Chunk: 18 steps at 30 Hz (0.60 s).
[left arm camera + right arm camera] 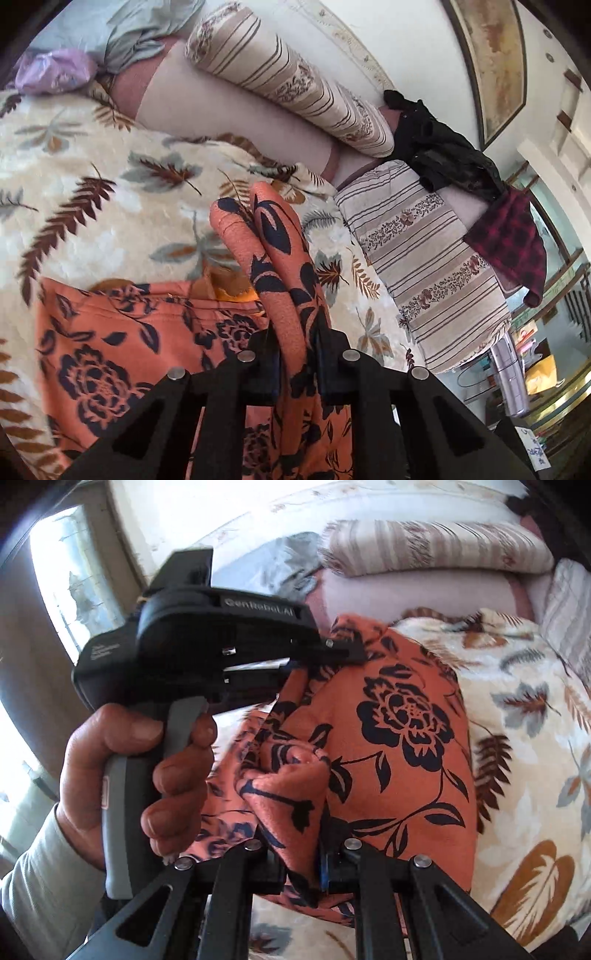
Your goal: Fold small clothes
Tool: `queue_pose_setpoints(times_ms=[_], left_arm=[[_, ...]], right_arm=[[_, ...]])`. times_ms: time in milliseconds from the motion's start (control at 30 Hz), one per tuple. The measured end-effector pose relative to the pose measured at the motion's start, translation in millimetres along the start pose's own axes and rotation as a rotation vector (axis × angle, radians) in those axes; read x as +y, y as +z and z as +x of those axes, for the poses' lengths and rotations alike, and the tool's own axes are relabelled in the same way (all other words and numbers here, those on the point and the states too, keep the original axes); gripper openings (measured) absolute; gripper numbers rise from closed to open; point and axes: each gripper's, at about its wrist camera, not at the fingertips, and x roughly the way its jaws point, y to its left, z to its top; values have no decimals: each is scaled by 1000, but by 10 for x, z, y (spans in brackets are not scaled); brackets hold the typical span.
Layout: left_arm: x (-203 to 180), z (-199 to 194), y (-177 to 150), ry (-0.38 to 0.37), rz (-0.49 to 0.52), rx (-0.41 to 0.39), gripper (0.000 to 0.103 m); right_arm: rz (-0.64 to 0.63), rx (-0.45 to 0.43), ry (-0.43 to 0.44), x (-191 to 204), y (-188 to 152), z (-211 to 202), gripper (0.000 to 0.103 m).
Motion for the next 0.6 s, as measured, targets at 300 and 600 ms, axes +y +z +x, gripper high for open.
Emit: queue_pose_setpoints(times_ms=[300, 600], left_arm=[[1295, 140, -319, 161, -252, 152, 13], [1011, -249, 68, 133, -7, 87, 13]], right_arm=[[61, 256, 83, 309, -276, 971, 13], [33, 150, 113, 702, 54, 611, 13]])
